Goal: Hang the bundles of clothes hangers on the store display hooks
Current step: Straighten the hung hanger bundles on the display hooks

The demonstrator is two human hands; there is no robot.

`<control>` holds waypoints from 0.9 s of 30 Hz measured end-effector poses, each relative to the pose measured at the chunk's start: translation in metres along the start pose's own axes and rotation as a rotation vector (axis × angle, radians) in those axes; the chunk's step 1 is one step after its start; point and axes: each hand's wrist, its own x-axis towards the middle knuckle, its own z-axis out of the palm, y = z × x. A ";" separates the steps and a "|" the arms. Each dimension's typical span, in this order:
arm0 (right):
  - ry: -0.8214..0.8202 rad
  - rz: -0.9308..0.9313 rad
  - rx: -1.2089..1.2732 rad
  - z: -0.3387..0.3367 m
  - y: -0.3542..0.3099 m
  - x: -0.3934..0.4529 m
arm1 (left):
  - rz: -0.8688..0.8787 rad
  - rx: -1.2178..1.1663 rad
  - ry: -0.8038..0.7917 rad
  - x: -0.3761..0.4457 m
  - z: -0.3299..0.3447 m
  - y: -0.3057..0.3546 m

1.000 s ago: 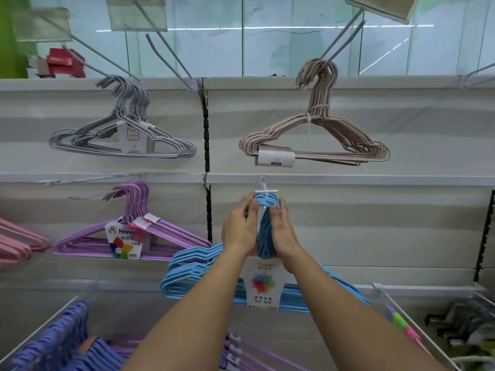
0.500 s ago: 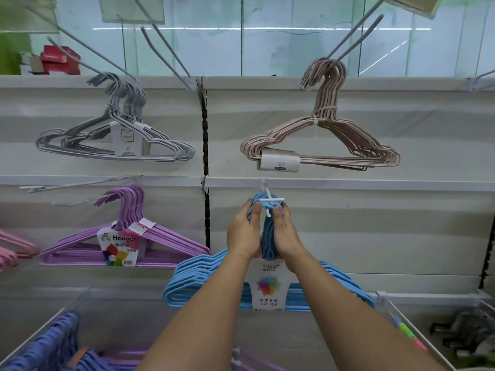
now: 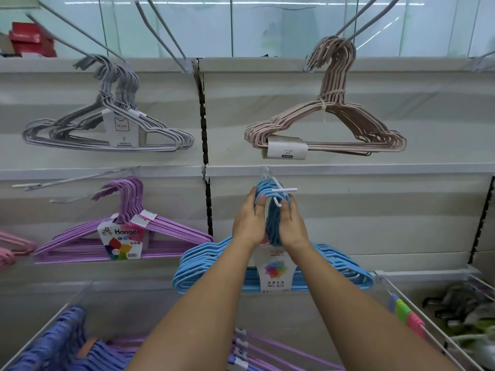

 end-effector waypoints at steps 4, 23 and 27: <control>0.021 -0.050 -0.248 -0.003 0.007 -0.024 | -0.012 0.116 0.023 -0.018 -0.009 -0.010; 0.121 -0.525 -0.596 0.126 -0.037 -0.076 | -0.244 0.415 0.468 -0.042 -0.199 -0.099; -0.094 -0.444 -0.664 0.189 -0.054 -0.066 | -0.286 0.443 0.493 -0.020 -0.257 -0.127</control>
